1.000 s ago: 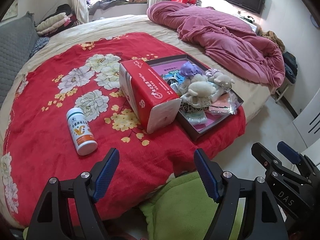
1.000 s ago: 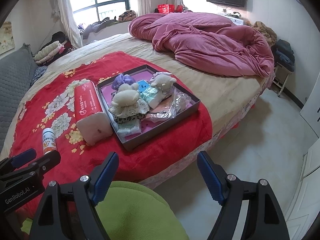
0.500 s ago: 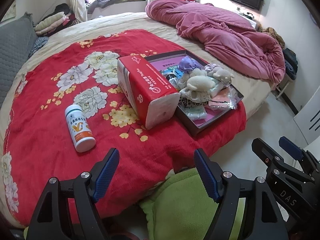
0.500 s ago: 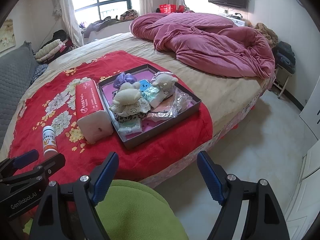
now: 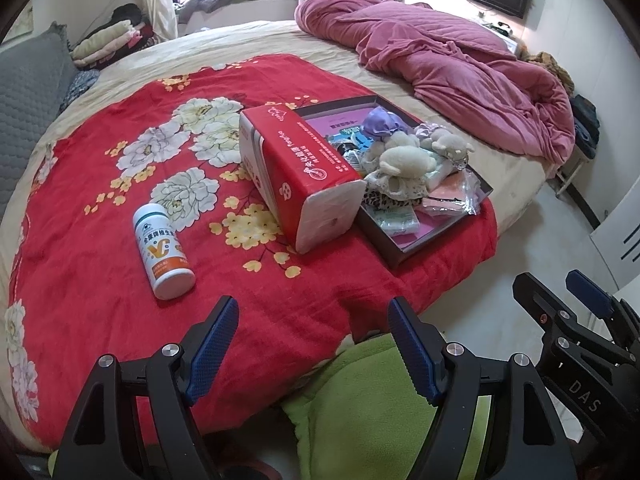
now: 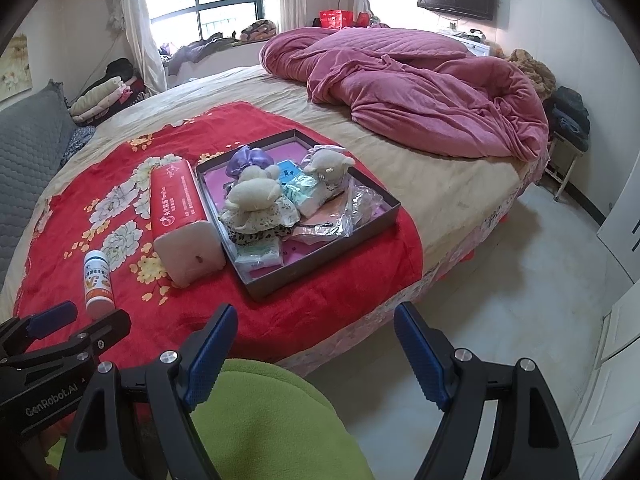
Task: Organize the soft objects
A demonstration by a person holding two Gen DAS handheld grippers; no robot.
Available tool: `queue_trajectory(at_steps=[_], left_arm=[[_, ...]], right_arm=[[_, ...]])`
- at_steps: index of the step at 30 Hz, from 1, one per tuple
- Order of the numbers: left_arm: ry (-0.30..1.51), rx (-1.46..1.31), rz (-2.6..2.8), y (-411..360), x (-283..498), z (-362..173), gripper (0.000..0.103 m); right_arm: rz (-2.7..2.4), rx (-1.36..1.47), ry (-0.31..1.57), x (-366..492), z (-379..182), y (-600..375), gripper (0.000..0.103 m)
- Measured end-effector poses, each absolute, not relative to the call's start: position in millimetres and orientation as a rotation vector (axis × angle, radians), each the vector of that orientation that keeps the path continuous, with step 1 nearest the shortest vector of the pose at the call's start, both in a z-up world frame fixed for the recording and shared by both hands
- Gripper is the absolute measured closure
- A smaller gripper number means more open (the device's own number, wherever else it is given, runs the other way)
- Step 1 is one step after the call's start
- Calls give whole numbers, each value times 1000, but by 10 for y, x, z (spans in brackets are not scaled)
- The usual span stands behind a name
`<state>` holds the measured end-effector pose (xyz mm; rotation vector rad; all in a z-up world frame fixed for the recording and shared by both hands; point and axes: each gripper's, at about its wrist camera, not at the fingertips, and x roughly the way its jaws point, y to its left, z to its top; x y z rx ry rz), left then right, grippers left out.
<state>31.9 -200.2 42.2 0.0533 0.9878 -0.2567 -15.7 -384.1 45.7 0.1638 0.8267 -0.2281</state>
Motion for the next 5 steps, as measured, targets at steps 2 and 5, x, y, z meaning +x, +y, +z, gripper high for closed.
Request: queue_trajectory(at_steps=[2, 5], left_arm=[[990, 53, -254, -1991, 323, 412, 25], [990, 51, -254, -1978, 327, 408, 25]], right_arm=[[-230, 159, 824, -160, 461, -3835, 23], [-229, 159, 822, -161, 468, -3836, 23]])
